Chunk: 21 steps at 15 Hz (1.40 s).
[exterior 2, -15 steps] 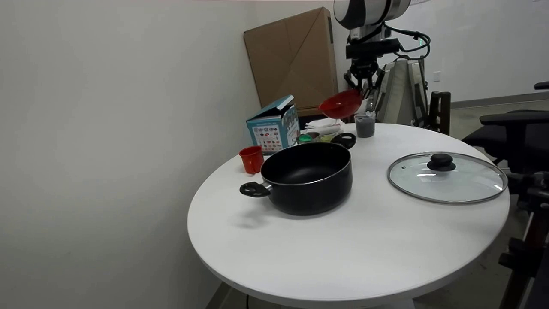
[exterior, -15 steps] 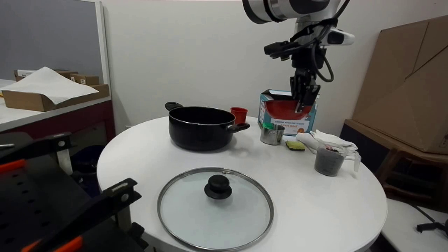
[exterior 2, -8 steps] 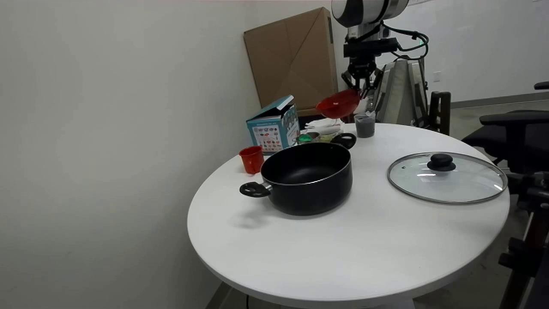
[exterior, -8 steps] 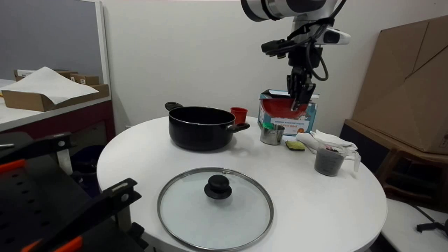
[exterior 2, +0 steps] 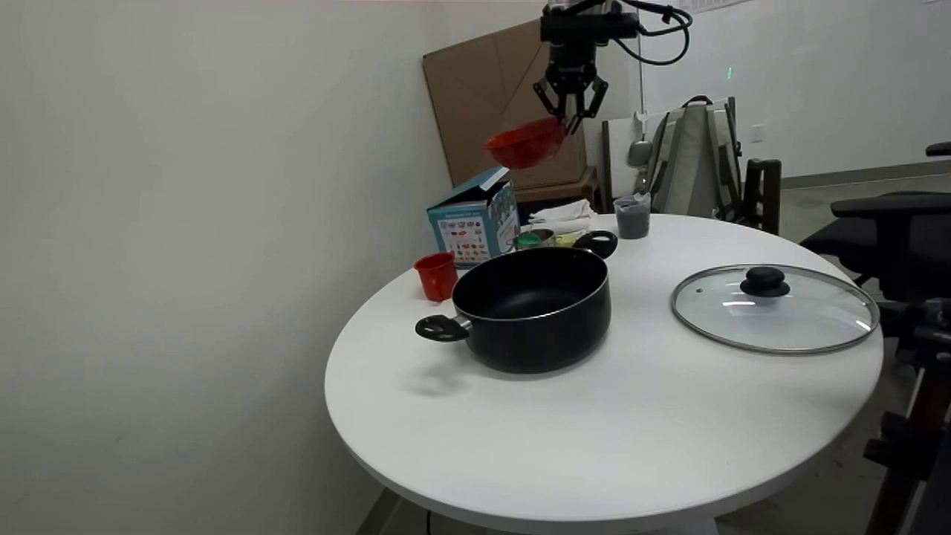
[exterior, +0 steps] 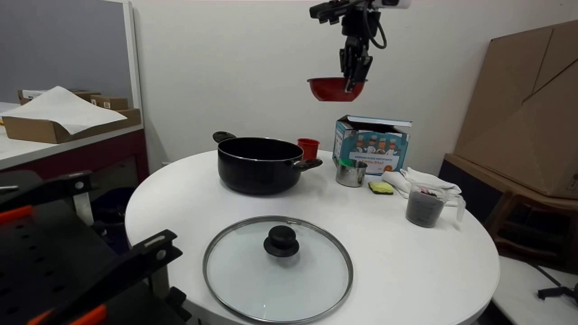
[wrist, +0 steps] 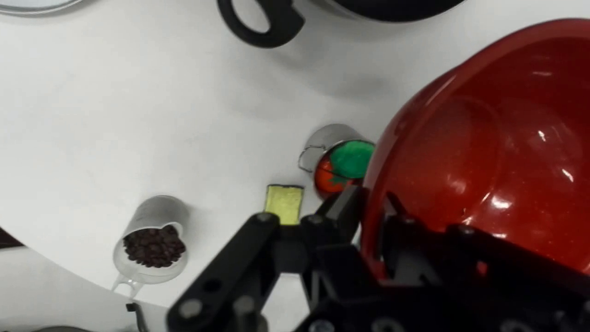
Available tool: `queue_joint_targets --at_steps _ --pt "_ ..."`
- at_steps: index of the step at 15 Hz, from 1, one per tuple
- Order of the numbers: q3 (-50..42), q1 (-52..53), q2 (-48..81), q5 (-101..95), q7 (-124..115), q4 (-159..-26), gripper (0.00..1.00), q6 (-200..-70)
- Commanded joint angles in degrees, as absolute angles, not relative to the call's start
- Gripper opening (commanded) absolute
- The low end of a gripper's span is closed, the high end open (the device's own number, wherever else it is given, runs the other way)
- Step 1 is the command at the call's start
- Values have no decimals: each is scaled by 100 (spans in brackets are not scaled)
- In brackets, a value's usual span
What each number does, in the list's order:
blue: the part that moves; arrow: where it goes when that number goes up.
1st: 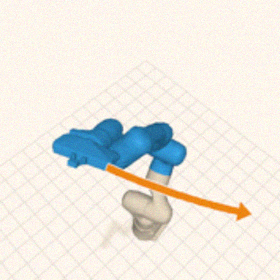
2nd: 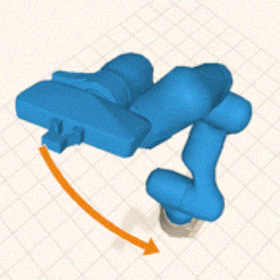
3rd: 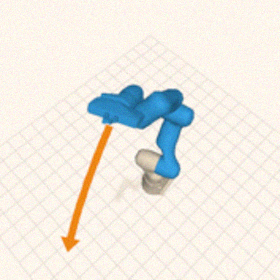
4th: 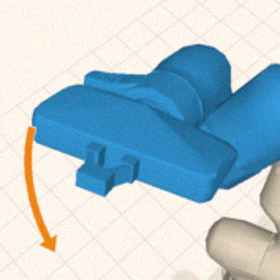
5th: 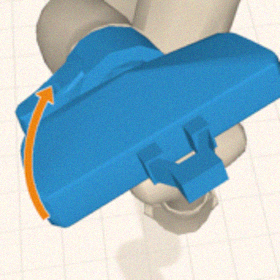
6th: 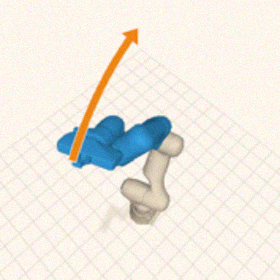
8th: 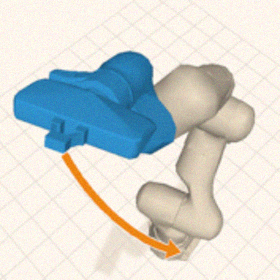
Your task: Move the orange bowl away from the jar
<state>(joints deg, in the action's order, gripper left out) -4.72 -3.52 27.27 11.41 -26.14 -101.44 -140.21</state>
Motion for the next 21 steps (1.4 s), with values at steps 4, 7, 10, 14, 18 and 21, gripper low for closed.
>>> queue_joint_targets --at_steps 4,7,10,14,18,21 --pt "202 87 2275 1462 -2214 -10360 7 -13439" --pt "530 274 2128 1663 -1948 -10717 7 -13292" --pt "758 418 1971 1805 -1669 -11150 7 -13126" --pt "849 572 1433 1762 -1466 -12078 7 -13185" --pt "795 550 732 1769 -1330 -12945 7 -13205" --pt "698 512 231 1716 -1334 -13511 7 -13259"
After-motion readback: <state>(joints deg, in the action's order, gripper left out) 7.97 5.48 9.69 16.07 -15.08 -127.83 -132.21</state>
